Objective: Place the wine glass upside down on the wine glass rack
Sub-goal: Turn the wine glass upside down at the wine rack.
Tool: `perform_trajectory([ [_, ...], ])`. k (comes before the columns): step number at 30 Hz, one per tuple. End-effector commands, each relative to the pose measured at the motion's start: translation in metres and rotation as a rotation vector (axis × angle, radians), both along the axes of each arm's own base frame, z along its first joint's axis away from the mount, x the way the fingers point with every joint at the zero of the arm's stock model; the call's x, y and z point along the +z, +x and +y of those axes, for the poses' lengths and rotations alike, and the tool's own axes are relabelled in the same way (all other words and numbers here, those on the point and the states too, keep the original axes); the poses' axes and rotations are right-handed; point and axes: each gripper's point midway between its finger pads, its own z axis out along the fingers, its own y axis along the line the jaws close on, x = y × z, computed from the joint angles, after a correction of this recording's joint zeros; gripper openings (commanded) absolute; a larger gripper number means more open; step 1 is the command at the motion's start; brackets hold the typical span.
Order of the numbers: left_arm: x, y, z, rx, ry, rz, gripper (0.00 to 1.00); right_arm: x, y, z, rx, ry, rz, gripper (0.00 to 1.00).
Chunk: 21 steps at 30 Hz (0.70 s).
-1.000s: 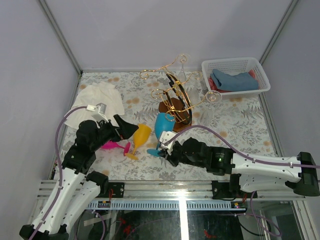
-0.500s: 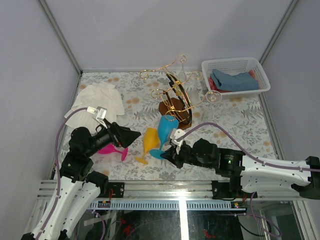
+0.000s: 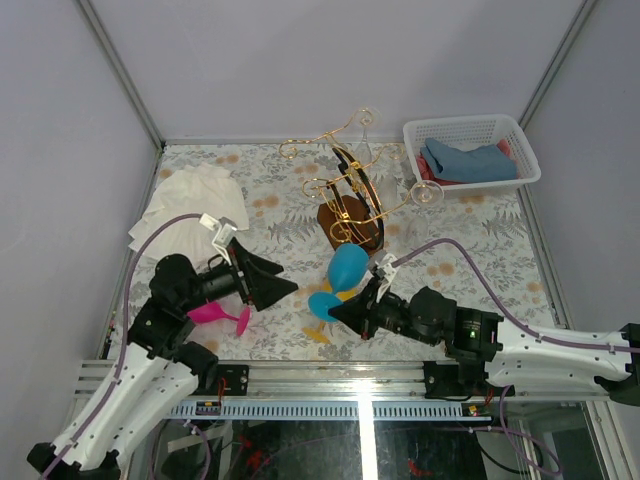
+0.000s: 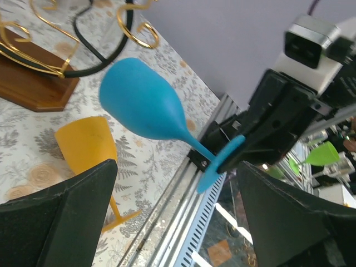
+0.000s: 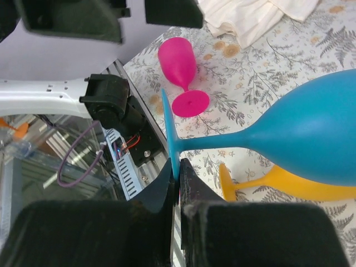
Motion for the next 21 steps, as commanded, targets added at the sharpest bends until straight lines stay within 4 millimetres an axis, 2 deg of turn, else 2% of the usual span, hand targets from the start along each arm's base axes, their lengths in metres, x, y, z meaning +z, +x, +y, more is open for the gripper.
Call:
perform_trajectory([
  [1, 0.007, -0.013, -0.017, -0.095, -0.020, -0.073, 0.87, 0.034, 0.015, -0.004, -0.132, 0.245, 0.101, 0.00],
  [5, -0.001, -0.022, -0.037, -0.148, -0.009, -0.057, 0.79, 0.041, 0.016, -0.006, -0.148, 0.342, 0.146, 0.00],
  [13, -0.008, -0.029, -0.064, -0.192, 0.018, -0.056, 0.62, 0.046, 0.012, -0.007, -0.130, 0.389, 0.175, 0.00],
  [19, 0.002, -0.027, -0.070, -0.182, -0.021, -0.072, 0.41, 0.045, 0.010, -0.006, -0.121, 0.384, 0.192, 0.00],
  [21, 0.005, -0.025, -0.070, -0.171, -0.032, -0.075, 0.31, 0.045, 0.009, -0.006, -0.118, 0.386, 0.197, 0.00],
])
